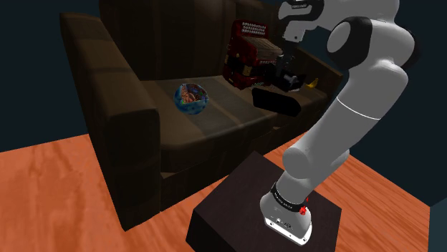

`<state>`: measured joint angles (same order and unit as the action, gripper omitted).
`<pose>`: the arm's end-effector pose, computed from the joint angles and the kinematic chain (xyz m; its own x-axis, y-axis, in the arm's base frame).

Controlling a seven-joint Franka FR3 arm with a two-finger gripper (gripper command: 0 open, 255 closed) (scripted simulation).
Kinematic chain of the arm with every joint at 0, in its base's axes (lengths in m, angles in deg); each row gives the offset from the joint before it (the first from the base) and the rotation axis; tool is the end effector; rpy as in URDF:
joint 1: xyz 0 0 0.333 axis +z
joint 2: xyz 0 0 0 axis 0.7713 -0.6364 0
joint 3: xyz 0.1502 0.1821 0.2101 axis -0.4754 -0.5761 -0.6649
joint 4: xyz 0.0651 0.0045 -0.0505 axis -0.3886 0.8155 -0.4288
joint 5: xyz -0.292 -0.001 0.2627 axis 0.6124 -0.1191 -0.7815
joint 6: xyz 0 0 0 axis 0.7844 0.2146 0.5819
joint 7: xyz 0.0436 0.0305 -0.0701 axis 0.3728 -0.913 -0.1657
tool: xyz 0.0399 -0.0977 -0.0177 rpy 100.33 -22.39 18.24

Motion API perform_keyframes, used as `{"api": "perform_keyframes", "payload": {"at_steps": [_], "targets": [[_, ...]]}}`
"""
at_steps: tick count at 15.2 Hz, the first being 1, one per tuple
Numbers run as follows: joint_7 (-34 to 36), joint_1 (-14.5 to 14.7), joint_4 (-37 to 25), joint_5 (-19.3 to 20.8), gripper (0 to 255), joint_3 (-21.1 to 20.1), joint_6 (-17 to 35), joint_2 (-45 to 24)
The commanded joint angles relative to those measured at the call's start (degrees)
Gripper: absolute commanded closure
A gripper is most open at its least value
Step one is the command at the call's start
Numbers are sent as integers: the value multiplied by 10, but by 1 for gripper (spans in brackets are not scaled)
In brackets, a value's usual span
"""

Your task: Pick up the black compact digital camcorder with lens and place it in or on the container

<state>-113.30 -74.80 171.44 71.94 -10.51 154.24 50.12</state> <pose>0.3494 -0.4159 0.5715 0.9736 -0.2020 -0.1066 -0.2036 -0.9790 -0.0043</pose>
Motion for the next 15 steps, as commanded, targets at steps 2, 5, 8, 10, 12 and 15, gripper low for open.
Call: {"api": "perform_keyframes", "payload": {"at_steps": [2,5,8,10,12,15], "targets": [[-2,-2,21,1,255,2,20,1],[-1,-2,45,2,255,2,44,2],[1,-2,68,2,255,2,67,2],[1,-2,82,2,255,2,82,1],[2,-2,96,1,255,3,97,0],[2,-3,116,0,255,3,120,-3]]}}
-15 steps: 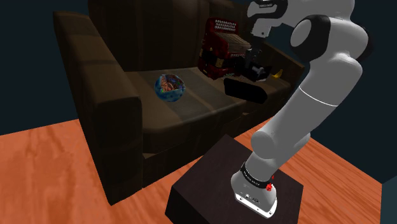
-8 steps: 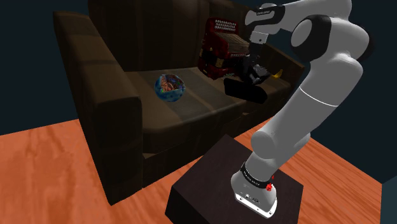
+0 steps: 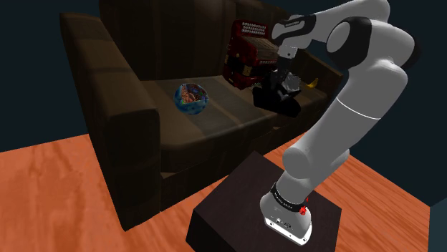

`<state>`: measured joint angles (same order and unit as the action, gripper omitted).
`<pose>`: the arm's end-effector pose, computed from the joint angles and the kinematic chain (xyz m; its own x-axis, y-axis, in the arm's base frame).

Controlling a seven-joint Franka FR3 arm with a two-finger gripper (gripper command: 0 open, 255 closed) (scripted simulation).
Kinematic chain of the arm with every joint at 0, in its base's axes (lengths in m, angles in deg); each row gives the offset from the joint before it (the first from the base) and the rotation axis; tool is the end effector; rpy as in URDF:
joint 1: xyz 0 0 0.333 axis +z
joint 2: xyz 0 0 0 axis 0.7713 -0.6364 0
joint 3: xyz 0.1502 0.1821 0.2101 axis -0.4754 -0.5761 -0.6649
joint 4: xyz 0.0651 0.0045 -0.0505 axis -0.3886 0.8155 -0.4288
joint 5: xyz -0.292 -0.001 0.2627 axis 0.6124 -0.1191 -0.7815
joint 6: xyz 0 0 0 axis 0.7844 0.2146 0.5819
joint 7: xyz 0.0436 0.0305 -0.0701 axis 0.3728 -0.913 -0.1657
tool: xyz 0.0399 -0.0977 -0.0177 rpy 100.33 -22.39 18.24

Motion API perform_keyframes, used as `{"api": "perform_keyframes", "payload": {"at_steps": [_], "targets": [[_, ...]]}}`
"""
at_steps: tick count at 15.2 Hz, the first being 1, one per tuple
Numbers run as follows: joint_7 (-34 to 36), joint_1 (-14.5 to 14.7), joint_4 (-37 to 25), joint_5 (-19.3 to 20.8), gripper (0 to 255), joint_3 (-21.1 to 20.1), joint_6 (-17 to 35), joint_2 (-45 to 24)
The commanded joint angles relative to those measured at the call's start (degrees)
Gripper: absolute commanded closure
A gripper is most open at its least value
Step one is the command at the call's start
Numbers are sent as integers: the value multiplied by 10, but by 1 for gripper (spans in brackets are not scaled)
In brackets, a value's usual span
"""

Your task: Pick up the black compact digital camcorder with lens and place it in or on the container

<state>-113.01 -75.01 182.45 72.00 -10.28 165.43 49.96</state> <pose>0.3482 -0.4171 0.4950 0.9740 -0.2004 -0.1058 -0.2020 -0.9794 -0.0045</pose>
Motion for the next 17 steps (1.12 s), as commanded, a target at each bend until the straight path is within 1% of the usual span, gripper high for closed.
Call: {"api": "perform_keyframes", "payload": {"at_steps": [1,9,10,15,17], "targets": [[-1,-1,12,-1,255,1,16,-3],[-1,-1,15,-1,255,1,19,-4],[-1,-1,16,-1,0,1,20,-4],[-1,-1,15,-1,0,1,19,-4],[-1,0,-22,-1,0,0,-19,-3]]}}
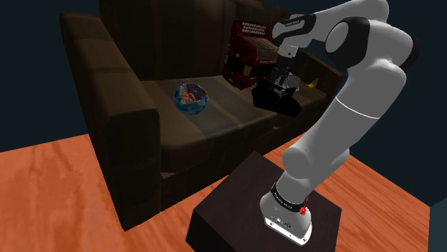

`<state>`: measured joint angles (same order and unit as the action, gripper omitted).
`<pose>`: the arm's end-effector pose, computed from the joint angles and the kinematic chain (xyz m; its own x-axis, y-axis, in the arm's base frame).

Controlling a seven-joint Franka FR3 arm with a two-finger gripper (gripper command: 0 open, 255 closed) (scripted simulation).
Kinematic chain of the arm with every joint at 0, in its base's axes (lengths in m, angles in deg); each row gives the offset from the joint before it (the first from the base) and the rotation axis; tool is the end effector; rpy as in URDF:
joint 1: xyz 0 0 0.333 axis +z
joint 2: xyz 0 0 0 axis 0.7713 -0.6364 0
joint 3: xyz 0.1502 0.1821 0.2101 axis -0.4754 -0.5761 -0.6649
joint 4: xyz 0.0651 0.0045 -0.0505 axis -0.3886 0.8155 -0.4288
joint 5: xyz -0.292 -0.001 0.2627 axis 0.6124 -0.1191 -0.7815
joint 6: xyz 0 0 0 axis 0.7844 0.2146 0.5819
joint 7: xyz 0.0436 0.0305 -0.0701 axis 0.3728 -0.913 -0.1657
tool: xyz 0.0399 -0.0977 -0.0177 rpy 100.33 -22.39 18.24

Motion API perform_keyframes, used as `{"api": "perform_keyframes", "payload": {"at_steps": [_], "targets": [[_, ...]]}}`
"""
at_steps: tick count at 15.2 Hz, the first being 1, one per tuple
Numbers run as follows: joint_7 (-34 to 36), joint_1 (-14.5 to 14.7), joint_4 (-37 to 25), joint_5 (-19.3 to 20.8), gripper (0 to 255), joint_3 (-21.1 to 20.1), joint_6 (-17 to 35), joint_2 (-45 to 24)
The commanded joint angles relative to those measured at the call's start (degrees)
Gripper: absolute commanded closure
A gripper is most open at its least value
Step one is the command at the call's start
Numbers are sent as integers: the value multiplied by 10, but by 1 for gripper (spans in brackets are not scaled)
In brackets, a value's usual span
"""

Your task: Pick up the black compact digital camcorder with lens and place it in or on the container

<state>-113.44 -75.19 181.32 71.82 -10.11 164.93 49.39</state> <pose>0.3485 -0.4214 0.4986 0.9740 -0.2009 -0.1051 -0.2023 -0.9793 -0.0031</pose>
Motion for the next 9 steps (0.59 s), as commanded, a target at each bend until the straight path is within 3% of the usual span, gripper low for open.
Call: {"api": "perform_keyframes", "payload": {"at_steps": [1,9], "targets": [[3,2,-31,0,0,-3,-33,2],[2,3,-47,-1,0,-3,-49,1]]}}
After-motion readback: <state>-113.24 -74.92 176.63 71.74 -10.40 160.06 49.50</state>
